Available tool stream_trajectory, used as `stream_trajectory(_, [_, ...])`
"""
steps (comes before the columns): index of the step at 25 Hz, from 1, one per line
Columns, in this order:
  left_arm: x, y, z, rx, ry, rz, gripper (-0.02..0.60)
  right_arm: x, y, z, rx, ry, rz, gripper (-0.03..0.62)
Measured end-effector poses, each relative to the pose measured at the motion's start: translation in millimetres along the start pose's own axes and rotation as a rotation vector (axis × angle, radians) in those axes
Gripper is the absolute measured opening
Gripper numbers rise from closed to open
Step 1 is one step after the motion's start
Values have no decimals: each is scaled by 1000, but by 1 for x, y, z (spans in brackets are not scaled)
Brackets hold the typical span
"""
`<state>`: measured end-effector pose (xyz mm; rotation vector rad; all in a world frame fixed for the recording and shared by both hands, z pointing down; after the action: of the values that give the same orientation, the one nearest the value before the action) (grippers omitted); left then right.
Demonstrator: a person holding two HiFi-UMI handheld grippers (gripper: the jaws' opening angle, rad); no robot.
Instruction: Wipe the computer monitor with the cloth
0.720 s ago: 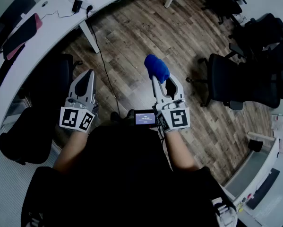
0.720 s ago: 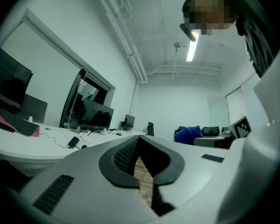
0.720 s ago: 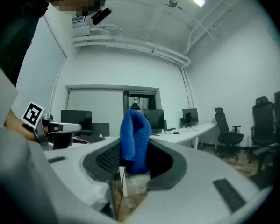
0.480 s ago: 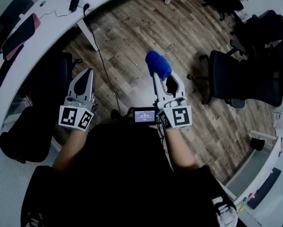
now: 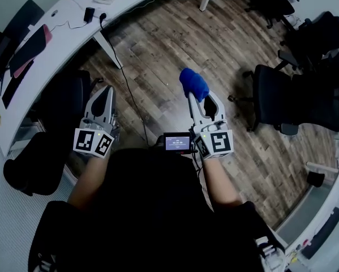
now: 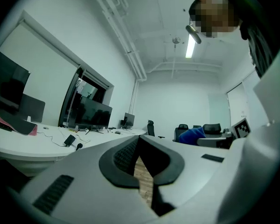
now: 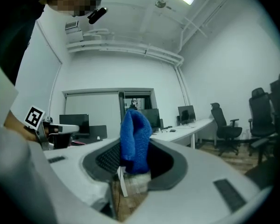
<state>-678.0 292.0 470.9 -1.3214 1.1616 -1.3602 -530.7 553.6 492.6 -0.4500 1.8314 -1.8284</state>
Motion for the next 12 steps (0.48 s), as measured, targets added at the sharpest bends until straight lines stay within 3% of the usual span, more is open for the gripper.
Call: stream_trajectory(12, [-14, -5, 29, 14, -27, -17, -6, -40, -7, -7, 30, -47, 48, 141])
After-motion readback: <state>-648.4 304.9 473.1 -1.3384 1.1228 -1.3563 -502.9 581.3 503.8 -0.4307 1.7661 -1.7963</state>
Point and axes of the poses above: the fingertips, and each gripper's own axes: z forward along the fingers, x to its left, y out of its top, the point moved 6 cm from there along -z, backward along the fingers, and after that the axes turned 2 degrees about -y, right-handed, at the moved point
